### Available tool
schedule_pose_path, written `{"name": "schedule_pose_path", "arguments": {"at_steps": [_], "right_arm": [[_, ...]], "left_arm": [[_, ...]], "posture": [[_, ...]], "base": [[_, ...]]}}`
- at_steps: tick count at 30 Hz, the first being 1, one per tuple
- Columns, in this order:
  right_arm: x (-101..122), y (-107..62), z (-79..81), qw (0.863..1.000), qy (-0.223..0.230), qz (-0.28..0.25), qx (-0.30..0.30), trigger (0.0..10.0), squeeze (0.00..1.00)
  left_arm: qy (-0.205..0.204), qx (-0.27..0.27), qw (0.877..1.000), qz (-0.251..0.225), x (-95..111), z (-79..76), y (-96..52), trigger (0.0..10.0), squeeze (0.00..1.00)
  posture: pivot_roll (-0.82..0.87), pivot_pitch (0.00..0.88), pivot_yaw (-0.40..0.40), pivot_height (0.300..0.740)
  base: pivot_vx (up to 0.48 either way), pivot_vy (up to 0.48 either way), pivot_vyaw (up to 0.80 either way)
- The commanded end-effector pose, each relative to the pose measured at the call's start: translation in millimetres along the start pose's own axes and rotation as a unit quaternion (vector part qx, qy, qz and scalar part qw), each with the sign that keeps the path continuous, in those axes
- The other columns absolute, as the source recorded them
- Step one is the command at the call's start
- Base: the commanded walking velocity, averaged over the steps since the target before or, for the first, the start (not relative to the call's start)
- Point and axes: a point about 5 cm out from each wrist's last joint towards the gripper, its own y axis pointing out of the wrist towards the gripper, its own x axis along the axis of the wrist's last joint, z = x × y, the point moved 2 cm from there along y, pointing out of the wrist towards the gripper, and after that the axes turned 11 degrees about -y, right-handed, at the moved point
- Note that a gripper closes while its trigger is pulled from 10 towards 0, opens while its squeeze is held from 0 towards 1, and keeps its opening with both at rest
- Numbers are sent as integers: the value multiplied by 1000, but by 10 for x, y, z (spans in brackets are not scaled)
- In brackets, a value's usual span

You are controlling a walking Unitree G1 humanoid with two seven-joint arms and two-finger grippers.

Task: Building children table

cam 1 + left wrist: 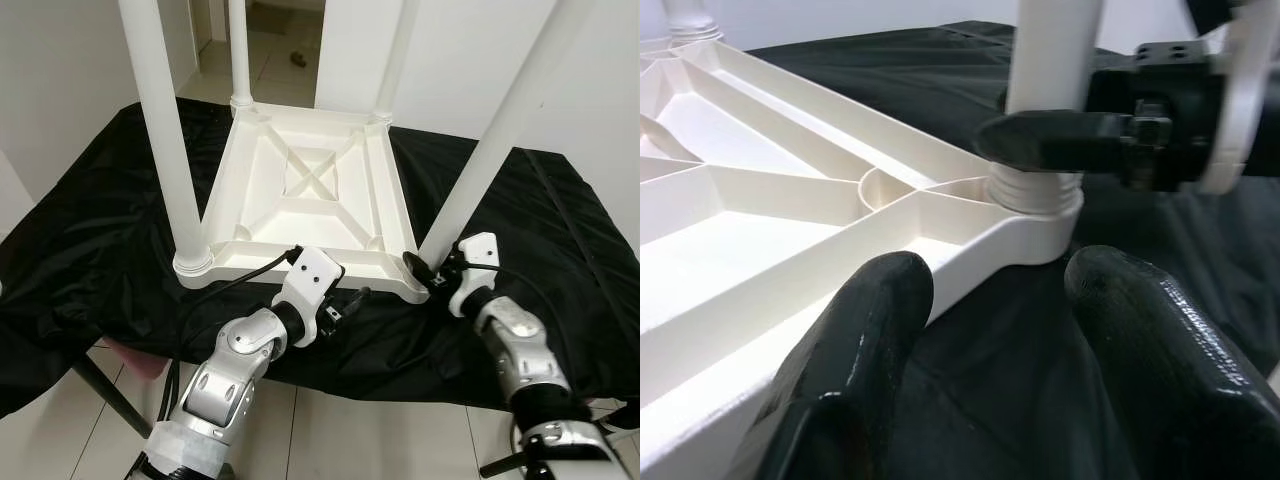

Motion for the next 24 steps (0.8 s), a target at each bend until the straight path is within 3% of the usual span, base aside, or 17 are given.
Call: {"name": "schedule_pose_path", "arguments": {"at_steps": [1,5,8,13,22,23,24], "right_arm": [[-37,-52,-106,997,-14,27,-65,0,0],[-22,-76,-38,993,0,35,-113,0,0],[-19,-119,129,981,19,60,-183,0,0],[88,-58,248,967,47,71,-241,0,0],[137,-51,260,969,59,68,-228,0,0],[154,-48,269,972,65,64,-216,10000,0],[183,-51,252,973,66,54,-213,10000,1000]], "left_arm": [[3,21,1000,0,6,8,-9,10000,0],[0,21,1000,0,-1,1,-11,10000,0],[-4,21,1000,-1,-8,-12,-4,10000,0],[-4,19,1000,-2,-4,-21,14,10000,0],[-5,19,1000,-3,2,-23,23,10000,0],[-5,22,1000,-3,8,-7,17,10000,0],[-5,23,1000,-4,9,-4,16,10000,0]], "posture": [[49,8,-60,740],[45,9,-61,740],[40,11,-65,740],[35,9,-65,740],[36,6,-67,740],[36,6,-67,740],[37,5,-67,740]], "base": [[0,0,0],[0,0,0],[0,0,0],[0,0,0],[0,0,0],[0,0,0],[0,0,0]]}}
